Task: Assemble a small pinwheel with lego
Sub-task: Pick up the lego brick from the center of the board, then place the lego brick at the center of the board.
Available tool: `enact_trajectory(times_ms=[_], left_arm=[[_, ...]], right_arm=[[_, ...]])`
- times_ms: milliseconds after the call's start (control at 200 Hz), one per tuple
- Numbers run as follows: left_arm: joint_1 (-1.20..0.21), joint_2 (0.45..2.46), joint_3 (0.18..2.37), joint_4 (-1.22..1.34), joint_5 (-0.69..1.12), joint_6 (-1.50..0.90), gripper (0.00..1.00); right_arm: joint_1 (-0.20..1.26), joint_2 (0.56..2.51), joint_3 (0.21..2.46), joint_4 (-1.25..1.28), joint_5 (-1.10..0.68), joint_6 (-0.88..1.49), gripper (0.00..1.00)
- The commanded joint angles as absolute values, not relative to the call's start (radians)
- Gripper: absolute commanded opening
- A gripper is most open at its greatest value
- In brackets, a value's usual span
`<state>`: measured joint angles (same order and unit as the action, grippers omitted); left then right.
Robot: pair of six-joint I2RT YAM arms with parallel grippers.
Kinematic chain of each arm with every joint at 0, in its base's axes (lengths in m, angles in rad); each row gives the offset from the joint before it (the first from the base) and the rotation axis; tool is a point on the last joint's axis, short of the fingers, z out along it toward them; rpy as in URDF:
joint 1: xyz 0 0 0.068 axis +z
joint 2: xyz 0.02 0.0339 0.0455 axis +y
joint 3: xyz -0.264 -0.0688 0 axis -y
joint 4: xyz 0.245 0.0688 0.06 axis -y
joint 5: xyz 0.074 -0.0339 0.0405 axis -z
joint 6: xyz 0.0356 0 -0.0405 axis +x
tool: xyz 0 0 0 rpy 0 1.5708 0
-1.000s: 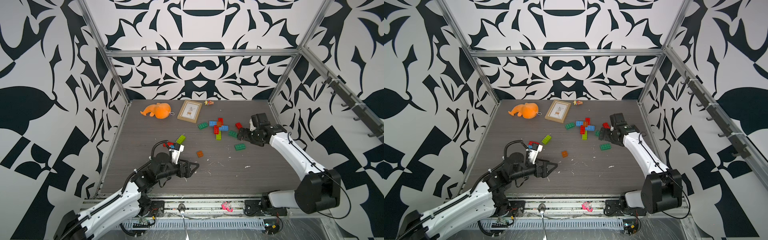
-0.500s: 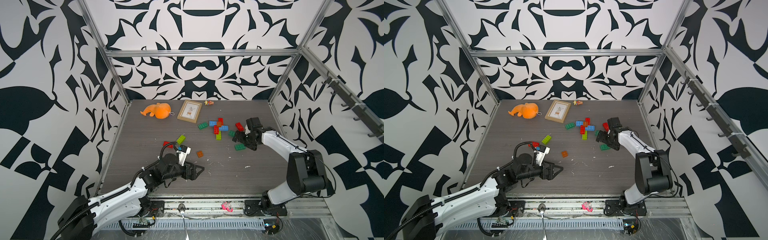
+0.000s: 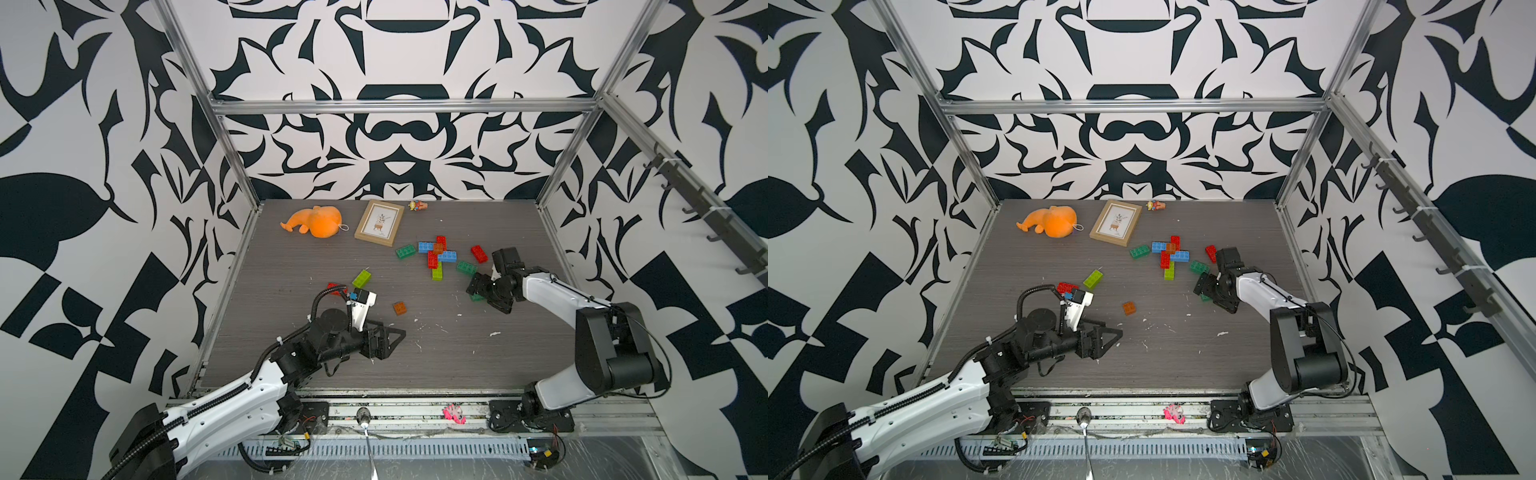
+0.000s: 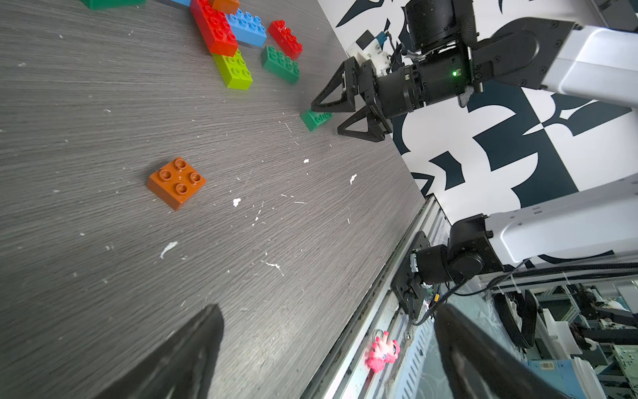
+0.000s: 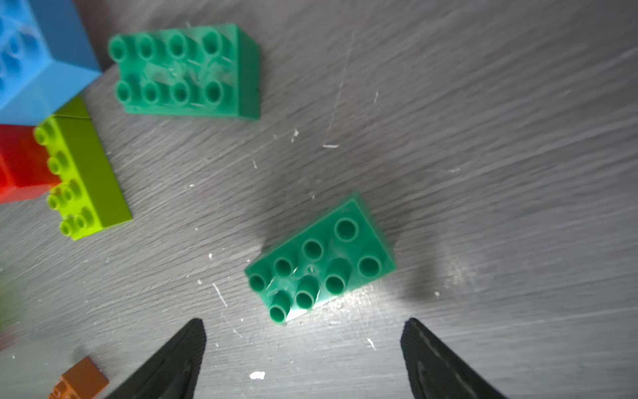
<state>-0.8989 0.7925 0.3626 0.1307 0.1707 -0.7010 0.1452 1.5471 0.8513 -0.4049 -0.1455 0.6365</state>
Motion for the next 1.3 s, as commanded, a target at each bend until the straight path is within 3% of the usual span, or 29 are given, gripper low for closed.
enact_trajectory(times_ms=[0,280,450,715,835,1010,1290], left_arm=[[-0.902,0.777,0.355,0.13,0.165,-0.703,1.0],[-0.902,0.717,0.33,0.111,0.132,-0.719,1.0],[-0.902,0.702,0.31,0.115,0.126,-0.732,1.0],[-0.902,0.707,0.303,0.115,0.12,-0.732,1.0],[-0.902,0.728,0.304,0.115,0.117,-0.723,1.0],[-0.902,0.773,0.311,0.134,0.123,-0.716,1.0],[-0.902,0.813,0.319,0.159,0.129,-0.721,1.0]], right_arm=[[0.141,1.578,0.882,-0.366,-0.139,0.643,0.88],[0.142,1.711,0.976,-0.404,-0.051,0.602,0.76],[0.147,1.747,0.981,-0.396,-0.034,0.599,0.64],[0.21,1.683,0.926,-0.397,0.031,0.563,0.26],[0.306,1.598,0.906,-0.44,0.086,0.564,0.17],[0.474,1.536,0.915,-0.46,0.08,0.604,0.16],[0.642,1.69,1.01,-0.454,0.106,0.609,0.17]])
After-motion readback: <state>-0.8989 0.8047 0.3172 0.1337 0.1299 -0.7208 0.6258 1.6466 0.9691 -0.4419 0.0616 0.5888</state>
